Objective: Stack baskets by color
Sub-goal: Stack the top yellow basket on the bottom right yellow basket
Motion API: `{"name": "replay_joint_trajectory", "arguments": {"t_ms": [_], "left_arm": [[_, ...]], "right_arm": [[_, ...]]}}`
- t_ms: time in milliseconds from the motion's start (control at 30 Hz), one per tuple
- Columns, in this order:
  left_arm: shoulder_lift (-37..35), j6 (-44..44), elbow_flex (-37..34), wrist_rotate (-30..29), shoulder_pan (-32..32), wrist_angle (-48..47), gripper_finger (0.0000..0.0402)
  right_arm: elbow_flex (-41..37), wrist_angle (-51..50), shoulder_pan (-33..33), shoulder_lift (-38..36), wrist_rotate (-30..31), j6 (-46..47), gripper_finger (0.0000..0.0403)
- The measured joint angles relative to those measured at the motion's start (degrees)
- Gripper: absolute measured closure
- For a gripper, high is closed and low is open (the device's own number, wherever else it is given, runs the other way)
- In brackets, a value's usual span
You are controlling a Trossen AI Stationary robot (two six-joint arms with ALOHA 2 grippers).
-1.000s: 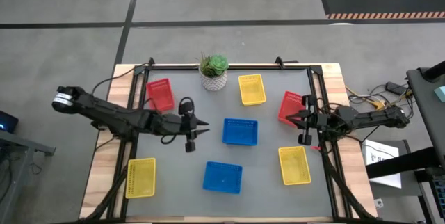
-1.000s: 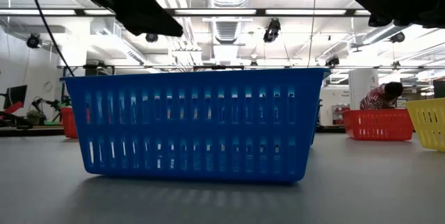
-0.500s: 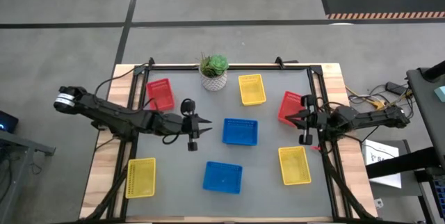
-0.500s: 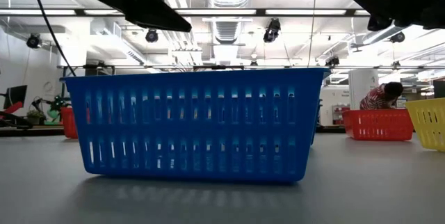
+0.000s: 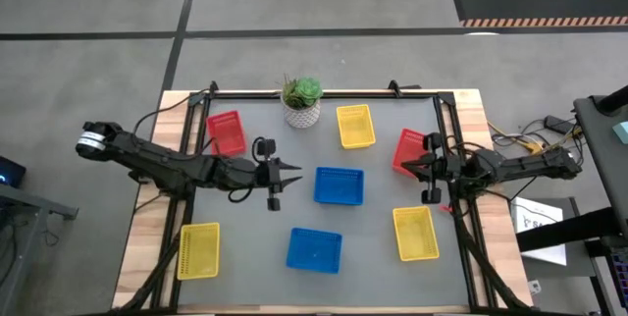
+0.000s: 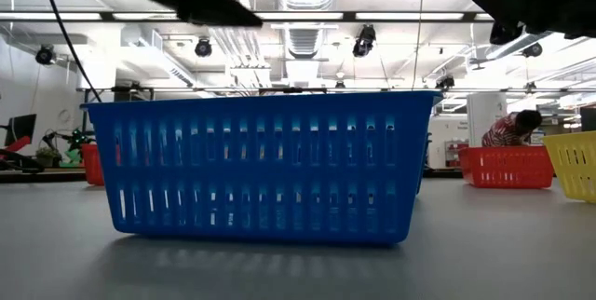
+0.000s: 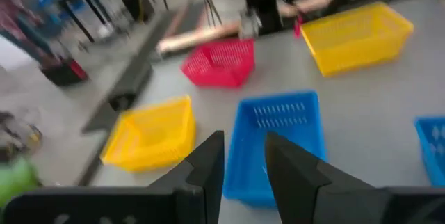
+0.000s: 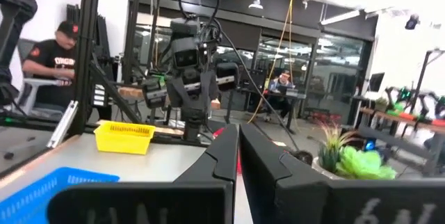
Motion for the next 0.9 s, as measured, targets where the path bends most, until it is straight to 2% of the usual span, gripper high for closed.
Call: {"name": "replay_joint_trajectory", "arguments": {"t_ms": [167,300,633,900], "left_arm": [[0.5,1.7,-1.9,-0.1,0.0,13.4,0.0314],[1.7,1.8,-3.9,0.3,0.0,22.4,0.0314],[6.3,1.5,-3.9,0.5,0.0,28.0,0.0314],[9.0,1.7,-3.5,0.5,0.0,28.0,0.0314]], "right_arm": [[0.0,4.5,0.0,3.8,0.0,-6.3,0.0394],[0.0,6.2,0.0,5.7,-0.3,-7.9,0.0394],[0.0,8.6,0.0,6.0,-0.2,-11.9,0.0394],[0.0,9.1,0.0,6.0,-0.1,-12.5,0.0394]]}}
